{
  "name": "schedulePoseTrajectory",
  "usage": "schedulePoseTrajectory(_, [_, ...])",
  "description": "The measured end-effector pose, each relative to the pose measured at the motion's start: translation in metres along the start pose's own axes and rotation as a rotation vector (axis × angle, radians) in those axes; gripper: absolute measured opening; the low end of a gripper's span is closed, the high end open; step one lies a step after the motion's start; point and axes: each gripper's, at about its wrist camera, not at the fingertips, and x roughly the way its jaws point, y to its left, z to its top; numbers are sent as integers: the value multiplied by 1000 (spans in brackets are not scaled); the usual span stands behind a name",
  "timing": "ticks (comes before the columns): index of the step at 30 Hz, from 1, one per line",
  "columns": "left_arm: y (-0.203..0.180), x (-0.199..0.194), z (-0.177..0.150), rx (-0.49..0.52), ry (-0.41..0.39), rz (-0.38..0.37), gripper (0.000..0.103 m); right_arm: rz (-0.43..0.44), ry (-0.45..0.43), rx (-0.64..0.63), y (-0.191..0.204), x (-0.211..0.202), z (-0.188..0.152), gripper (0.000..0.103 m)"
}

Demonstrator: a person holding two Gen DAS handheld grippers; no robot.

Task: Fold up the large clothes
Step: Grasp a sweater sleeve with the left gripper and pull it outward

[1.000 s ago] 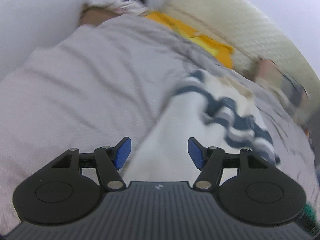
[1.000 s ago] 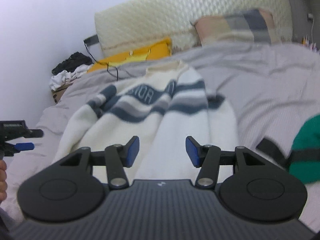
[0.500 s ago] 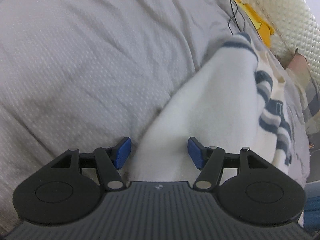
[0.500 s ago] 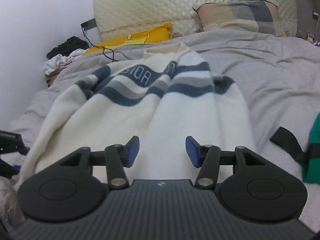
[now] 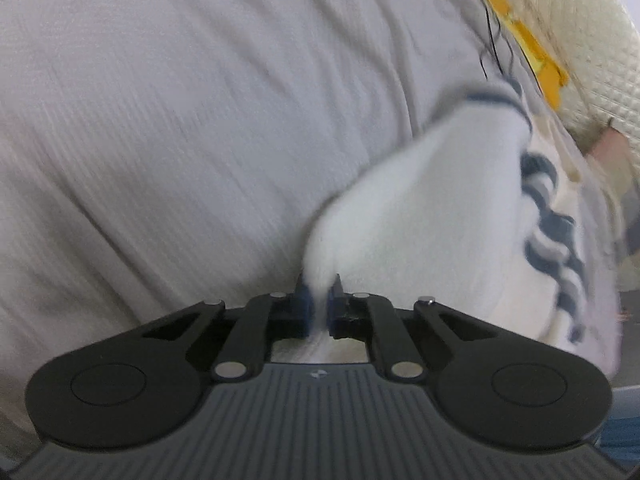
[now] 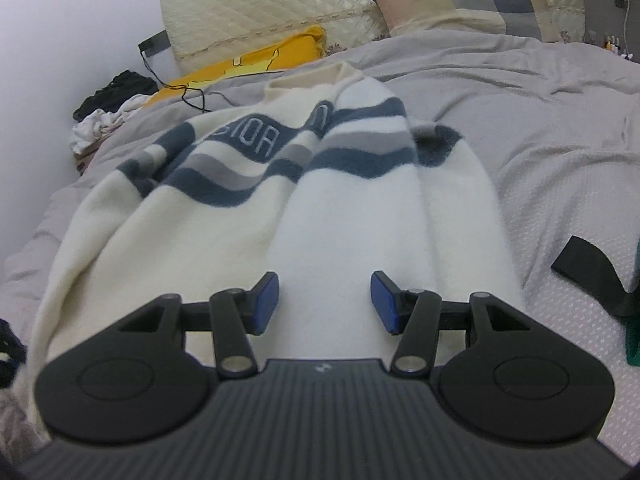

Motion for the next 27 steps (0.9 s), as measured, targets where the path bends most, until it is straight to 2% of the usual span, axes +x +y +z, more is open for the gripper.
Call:
schedulePoseTrajectory(3, [-6, -19, 29, 38, -94, 59, 8, -7, -8, 13, -2, -1, 3, 53])
schedulePoseTrajectory(6, [-12, -42, 83, 89, -210, 134, 8, -5, -15, 25, -6, 2, 7, 53])
schedulePoseTrajectory(10, [-38, -77, 156, 192, -466, 278, 8, -15, -30, 32, -12, 6, 10, 53])
schedulePoseTrajectory(12, [-51, -86, 195, 223, -553, 337, 8, -13, -33, 42, -15, 9, 11, 53])
schedulePoseTrajectory(16, [-91, -84, 263, 298, -683, 444, 8, -21, -54, 26, -17, 17, 16, 53])
schedulePoseTrajectory(19, [-121, -68, 302, 377, -790, 521, 8, -27, -73, 14, -19, 22, 20, 53])
schedulePoseTrajectory(23, [-140, -27, 353, 375, -823, 588, 7, -27, -83, 38, -26, 29, 26, 53])
schedulePoseTrajectory(27, [-122, 44, 381, 341, -725, 600, 8, -29, -96, 43, -30, 37, 29, 53])
